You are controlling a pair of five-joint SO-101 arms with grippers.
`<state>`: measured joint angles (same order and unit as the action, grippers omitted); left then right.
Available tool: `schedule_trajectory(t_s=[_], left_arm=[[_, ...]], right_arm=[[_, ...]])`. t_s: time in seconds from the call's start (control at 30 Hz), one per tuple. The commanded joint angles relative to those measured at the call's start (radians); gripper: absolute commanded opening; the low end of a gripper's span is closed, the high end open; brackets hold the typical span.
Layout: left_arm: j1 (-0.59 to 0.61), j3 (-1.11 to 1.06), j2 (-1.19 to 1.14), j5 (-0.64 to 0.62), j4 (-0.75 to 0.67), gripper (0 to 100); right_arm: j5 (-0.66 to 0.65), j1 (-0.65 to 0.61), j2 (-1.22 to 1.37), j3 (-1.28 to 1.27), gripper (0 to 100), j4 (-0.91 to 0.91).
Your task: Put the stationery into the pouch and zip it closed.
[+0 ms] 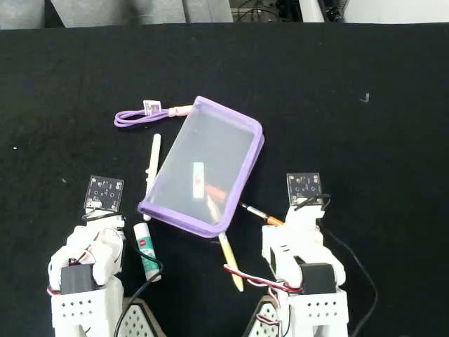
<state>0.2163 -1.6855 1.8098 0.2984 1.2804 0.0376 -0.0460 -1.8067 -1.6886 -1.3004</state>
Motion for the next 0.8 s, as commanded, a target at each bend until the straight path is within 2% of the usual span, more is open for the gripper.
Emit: schedule_trajectory(t_s=[0.0,0.77], left_arm=[[-0.008,-0.012,0.009,0.006,-0.003,5],[-0.008,-0.012,0.009,0.008,-0.003,5]], right_arm=[[0.006,0.009,-0.088,0.005,1.3,-0.005],[0.008,0.009,-0.088,0.005,1.3,-0.005]])
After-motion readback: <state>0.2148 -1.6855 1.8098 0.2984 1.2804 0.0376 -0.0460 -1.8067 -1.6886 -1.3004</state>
